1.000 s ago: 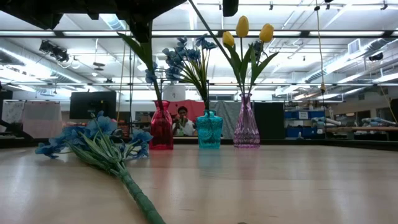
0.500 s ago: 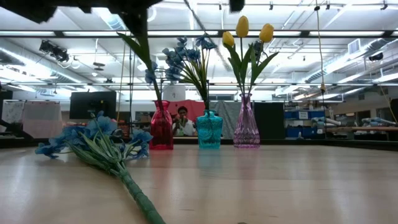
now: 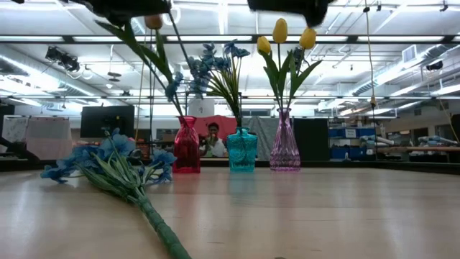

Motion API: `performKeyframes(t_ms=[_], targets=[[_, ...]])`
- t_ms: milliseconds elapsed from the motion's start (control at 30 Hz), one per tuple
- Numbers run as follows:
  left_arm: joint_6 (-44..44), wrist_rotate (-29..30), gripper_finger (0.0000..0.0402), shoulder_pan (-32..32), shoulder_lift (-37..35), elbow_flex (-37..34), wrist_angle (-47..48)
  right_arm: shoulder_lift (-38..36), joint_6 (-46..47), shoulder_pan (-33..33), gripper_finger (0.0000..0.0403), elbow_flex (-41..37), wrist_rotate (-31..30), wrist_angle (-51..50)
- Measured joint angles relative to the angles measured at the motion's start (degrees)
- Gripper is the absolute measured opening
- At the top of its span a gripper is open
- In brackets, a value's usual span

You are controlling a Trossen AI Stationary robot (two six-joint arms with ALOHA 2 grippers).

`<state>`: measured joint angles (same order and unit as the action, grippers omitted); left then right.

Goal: Sort flowers into vase by color
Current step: Put the pink flower into the red vase

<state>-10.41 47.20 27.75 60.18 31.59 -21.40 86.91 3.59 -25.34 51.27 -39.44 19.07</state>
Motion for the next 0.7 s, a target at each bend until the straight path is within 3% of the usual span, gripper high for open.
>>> performKeyframes(t_ms=[267,400,533,700], targets=[[2.2,0.4,0.0000,-2.2,0.1,0.5,2.5,-1.0,4.2,4.6,0.0057,-8.8,3.3,11.9],[3.5,-1.0,0.0000,-0.7,1.4,3.3,2.5,-1.0,5.7,6.1,0.0054,-9.6,3.5,12.0],[5.3,2.6,0.0000,0.1,6.0,9.1,12.8,-1.3,3.3,7.3,0.0055,-9.6,3.9,11.7],[10.7,8.2,0.0000,0.2,12.2,17.9,27.6,-3.7,0.1,12.4,0.0052,-10.4,12.8,10.5]])
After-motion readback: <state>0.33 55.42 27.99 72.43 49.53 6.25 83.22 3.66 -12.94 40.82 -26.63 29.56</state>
